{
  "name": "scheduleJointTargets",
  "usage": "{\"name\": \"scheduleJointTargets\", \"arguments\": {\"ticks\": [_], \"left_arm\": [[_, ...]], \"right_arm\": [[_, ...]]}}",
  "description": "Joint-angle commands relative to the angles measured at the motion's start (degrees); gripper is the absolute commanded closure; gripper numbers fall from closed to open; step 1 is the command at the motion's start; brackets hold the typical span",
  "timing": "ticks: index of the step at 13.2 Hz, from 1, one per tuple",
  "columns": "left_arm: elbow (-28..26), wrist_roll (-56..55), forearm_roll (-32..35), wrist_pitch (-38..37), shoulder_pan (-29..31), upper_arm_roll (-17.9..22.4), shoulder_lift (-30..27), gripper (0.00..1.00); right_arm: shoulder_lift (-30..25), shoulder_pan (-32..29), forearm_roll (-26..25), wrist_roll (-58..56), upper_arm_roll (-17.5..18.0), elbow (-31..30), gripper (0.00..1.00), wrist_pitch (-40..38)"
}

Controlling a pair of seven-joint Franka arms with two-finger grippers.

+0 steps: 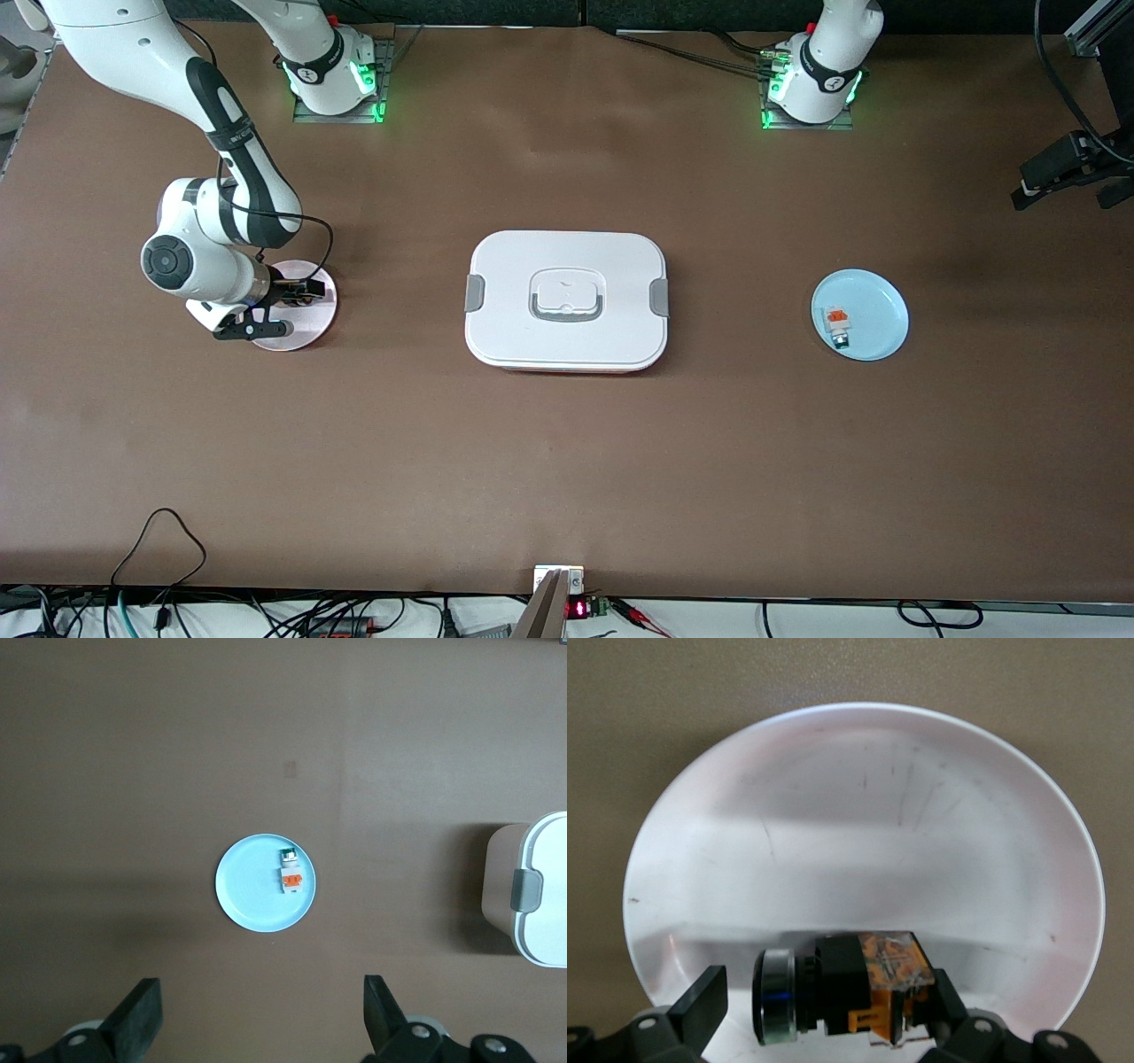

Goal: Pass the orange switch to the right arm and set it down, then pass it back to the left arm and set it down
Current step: 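Close the right gripper on the orange switch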

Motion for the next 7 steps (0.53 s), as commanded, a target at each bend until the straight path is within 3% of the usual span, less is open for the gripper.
{"name": "scheduleJointTargets", "arguments": {"ticks": [1,7], "left_arm": [[0.1,1.0,-0.9,-0.7,0.1,0.0,-0.6,0.0],[-0.2,1.0,-0.9,-0.7,0.1,0.0,-0.6,0.0]], "right_arm": [[-0.3,-0.7,-0.3,-2.6,0.3,-0.4,0.01,0.9],[0.4,-3.3,1.9,-2.5,0.4,0.2,0.01,0.9]]}}
